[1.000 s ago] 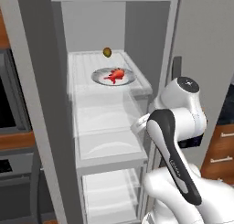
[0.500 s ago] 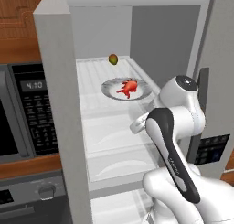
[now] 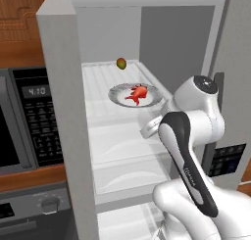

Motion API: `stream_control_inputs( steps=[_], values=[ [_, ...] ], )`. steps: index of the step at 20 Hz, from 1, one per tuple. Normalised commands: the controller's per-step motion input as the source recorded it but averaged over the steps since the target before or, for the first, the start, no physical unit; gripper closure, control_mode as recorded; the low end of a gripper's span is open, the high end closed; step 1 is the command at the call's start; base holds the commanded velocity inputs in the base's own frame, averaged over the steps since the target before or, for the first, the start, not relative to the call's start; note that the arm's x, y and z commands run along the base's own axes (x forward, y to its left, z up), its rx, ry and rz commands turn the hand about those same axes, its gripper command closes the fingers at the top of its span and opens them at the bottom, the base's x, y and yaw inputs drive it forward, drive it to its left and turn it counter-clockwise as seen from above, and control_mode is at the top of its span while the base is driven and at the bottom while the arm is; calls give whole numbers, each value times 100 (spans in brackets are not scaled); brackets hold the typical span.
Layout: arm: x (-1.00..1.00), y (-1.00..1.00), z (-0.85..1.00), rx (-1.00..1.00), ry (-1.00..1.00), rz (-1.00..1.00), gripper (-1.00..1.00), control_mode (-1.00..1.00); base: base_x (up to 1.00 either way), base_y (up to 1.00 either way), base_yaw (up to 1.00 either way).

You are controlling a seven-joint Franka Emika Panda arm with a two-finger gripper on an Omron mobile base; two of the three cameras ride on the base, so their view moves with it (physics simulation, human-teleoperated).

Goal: Retrieve the fish from the fridge and place it on the saucepan with marinade on the stove.

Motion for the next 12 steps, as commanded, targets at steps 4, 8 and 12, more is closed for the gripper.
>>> stream_control_inputs(
  steps=[4, 8, 12],
  values=[
    [0, 0, 66, 0, 1, -12, -100, -100, 0, 0, 0],
    [0, 2, 42, 0, 1, -35, -100, -100, 0, 0, 0],
    [0, 0, 2, 0, -9, -38, -100, -100, 0, 0, 0]
  ],
)
